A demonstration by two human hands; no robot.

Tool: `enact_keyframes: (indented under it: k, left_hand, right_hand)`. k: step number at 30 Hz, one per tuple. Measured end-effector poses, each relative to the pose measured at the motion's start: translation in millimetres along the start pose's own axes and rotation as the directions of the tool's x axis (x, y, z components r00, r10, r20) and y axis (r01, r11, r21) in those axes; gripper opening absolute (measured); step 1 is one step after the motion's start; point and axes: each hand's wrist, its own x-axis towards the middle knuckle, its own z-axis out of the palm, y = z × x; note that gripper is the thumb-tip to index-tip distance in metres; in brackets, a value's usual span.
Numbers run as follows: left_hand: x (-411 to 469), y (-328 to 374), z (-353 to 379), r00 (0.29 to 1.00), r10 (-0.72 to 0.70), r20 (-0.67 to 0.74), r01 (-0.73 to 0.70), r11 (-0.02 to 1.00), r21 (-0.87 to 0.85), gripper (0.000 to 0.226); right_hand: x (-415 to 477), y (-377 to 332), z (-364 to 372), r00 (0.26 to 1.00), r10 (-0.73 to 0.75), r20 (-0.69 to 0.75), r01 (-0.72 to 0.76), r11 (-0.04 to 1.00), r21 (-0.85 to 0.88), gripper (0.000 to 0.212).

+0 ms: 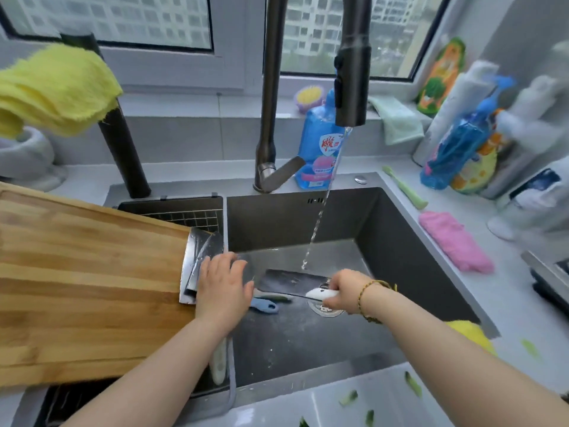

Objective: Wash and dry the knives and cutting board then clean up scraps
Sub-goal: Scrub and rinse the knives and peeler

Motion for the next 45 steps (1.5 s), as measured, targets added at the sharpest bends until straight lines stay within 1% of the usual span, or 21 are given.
enact_keyframes:
  k: [1, 2, 3, 4, 5, 6, 7, 9, 11, 13, 15, 20, 23, 26, 28, 30, 33, 36, 41, 43, 45]
  left_hand:
    - [-4.3, 6.7, -1.1, 0.991, 0.047, -0.126, -0.055, 0.996, -0.063, 0.029]
    - [-9.6, 16.4, -4.9, 0.979, 0.082, -0.189, -0.105, 0.987, -0.118, 0.019]
    - [-14.9, 27.0, -8.1, 0.988, 0.082, -0.130, -0.107, 0.973, -0.204, 0.013]
    - [-19.6, 36.3, -7.9, 0.999, 0.044, 0.011, -0.038, 0.946, -0.323, 0.016]
    - [-22.1, 46.3, -5.9, 0.977, 0.021, 0.214, 0.070, 0.909, -0.410, 0.021]
    - [-22.1, 55.3, -3.1, 0.934, 0.022, 0.358, 0.168, 0.855, -0.490, 0.025]
    - [-21.0, 61.6, 0.1, 0.899, 0.019, 0.437, 0.258, 0.784, -0.565, 0.028]
    - [-19.1, 72.7, 2.0, 0.857, -0.011, 0.515, 0.398, 0.649, -0.648, 0.033]
    - [-17.2, 78.8, 3.6, 0.828, -0.060, 0.557, 0.490, 0.559, -0.668, 0.037]
    - [-17.2, 82.9, 4.8, 0.822, -0.085, 0.563, 0.531, 0.468, -0.706, 0.038]
    - [-16.9, 86.5, 6.0, 0.832, -0.120, 0.541, 0.540, 0.398, -0.742, 0.035]
    - [-18.9, 84.7, 12.5, 0.844, -0.198, 0.499, 0.533, 0.415, -0.737, 0.025]
    - [-25.0, 77.2, 18.4, 0.821, -0.199, 0.535, 0.569, 0.364, -0.738, 0.025]
    - [-29.3, 79.0, 14.7, 0.813, -0.149, 0.563, 0.580, 0.304, -0.756, 0.022]
    - [-26.7, 80.6, 13.0, 0.818, -0.120, 0.563, 0.570, 0.296, -0.766, 0.022]
    - [-23.7, 81.9, 11.4, 0.821, -0.093, 0.563, 0.564, 0.288, -0.774, 0.020]
    - [-21.4, 81.5, 8.1, 0.813, -0.056, 0.579, 0.571, 0.271, -0.775, 0.015]
    - [-21.3, 79.0, 4.5, 0.802, -0.037, 0.596, 0.587, 0.237, -0.774, 0.017]
    - [-24.7, 75.3, -1.0, 0.797, -0.025, 0.603, 0.591, 0.235, -0.772, 0.020]
    - [-23.7, 68.1, -2.2, 0.794, -0.030, 0.607, 0.594, 0.256, -0.763, 0.022]
    - [-23.3, 59.4, -4.0, 0.790, -0.034, 0.613, 0.596, 0.282, -0.752, 0.024]
  right_hand:
    - [-4.4, 2.0, 3.0, 0.999, 0.016, -0.041, -0.012, 0.995, 0.103, 0.010]
    - [-9.8, 4.0, 6.7, 0.996, 0.035, -0.085, -0.017, 0.979, 0.203, 0.009]
    - [-14.8, 4.5, 10.7, 0.991, 0.053, -0.126, -0.014, 0.955, 0.296, 0.009]
    - [-18.8, 2.9, 15.4, 0.985, 0.070, -0.159, -0.005, 0.927, 0.374, 0.008]
    - [-23.1, 0.8, 20.6, 0.977, 0.088, -0.193, 0.006, 0.899, 0.438, 0.006]
    - [-27.5, -2.0, 25.2, 0.968, 0.104, -0.230, 0.021, 0.876, 0.483, 0.005]
    - [-29.2, -5.6, 30.7, 0.959, 0.113, -0.260, 0.036, 0.861, 0.508, 0.007]
    - [-31.8, -11.5, 40.9, 0.945, 0.138, -0.297, 0.050, 0.835, 0.548, 0.010]
    - [-32.3, -17.2, 49.9, 0.938, 0.176, -0.300, 0.046, 0.793, 0.608, 0.010]
    - [-31.5, -22.0, 56.9, 0.925, 0.213, -0.316, 0.054, 0.748, 0.662, 0.009]
    - [-31.4, -26.4, 60.8, 0.919, 0.222, -0.326, 0.078, 0.707, 0.702, 0.018]
    - [-43.5, -18.8, 58.9, 0.941, 0.131, -0.312, 0.142, 0.684, 0.715, 0.033]
    - [-60.8, 11.7, 52.4, 0.911, 0.213, -0.352, 0.139, 0.646, 0.751, 0.036]
    - [-82.0, 58.5, 47.6, 0.767, 0.424, -0.482, 0.066, 0.695, 0.716, 0.033]
    - [-92.5, 86.4, 46.2, 0.646, 0.558, -0.521, -0.087, 0.732, 0.676, 0.034]
    - [-102.2, 108.2, 46.9, 0.587, 0.651, -0.481, -0.256, 0.713, 0.653, 0.042]
    - [-114.2, 127.8, 51.1, 0.608, 0.737, -0.295, -0.443, 0.623, 0.645, 0.060]
    - [-115.9, 134.7, 59.6, 0.605, 0.777, -0.171, -0.515, 0.546, 0.660, 0.067]
    - [-112.5, 141.9, 59.9, 0.591, 0.799, -0.113, -0.589, 0.522, 0.617, 0.069]
    - [-107.8, 140.5, 55.8, 0.604, 0.793, -0.073, -0.585, 0.505, 0.635, 0.067]
    - [-102.2, 132.7, 52.0, 0.620, 0.779, -0.091, -0.563, 0.522, 0.640, 0.061]
